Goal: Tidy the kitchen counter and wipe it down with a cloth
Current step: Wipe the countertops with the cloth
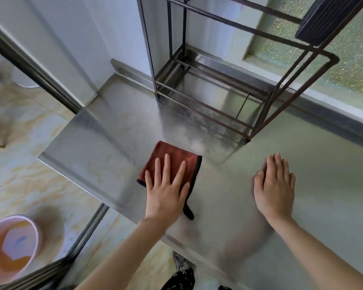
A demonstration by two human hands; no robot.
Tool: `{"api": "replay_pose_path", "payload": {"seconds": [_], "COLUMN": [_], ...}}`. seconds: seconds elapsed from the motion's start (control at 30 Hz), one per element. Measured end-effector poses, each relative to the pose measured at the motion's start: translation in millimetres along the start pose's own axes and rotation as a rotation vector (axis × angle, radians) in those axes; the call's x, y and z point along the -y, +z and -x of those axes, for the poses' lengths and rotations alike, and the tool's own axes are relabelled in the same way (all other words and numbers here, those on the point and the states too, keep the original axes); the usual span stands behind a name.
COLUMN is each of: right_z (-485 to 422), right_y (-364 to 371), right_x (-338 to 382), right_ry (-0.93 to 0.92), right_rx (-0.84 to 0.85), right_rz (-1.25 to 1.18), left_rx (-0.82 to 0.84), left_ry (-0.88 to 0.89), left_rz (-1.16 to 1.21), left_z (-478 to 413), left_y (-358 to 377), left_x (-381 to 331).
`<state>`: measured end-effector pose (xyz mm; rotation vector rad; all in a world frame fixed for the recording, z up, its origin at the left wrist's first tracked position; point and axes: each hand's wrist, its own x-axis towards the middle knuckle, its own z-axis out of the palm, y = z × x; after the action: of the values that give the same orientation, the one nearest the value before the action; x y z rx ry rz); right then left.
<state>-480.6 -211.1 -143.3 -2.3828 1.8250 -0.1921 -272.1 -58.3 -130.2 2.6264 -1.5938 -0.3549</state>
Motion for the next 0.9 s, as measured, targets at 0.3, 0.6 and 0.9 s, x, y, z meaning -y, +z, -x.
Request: {"api": "replay_pose_path", "payload": {"seconds": [0.3, 0.6, 0.9], "right_z": [1.1, 2.3, 14.7], "right_y": [0.1, -2.3, -13.9], "right_x": [0.1, -0.7, 13.5], "right_ry": [-0.008, 0.007, -0.064], "right_rx": [-0.020, 0.014, 0.057], "right_rz": [-0.005, -0.019, -0.086], "left_rx": [-0.014, 0.039, 0.105], "left_ry": [0.143, -0.066, -0.085], "left_rz": [-0.049, 0.000, -0.008], "left_z": [17.5, 17.1, 52.0], "left_y": [7.2, 4.5, 10.3], "left_x": [-1.8, -9.3, -33.4]}}
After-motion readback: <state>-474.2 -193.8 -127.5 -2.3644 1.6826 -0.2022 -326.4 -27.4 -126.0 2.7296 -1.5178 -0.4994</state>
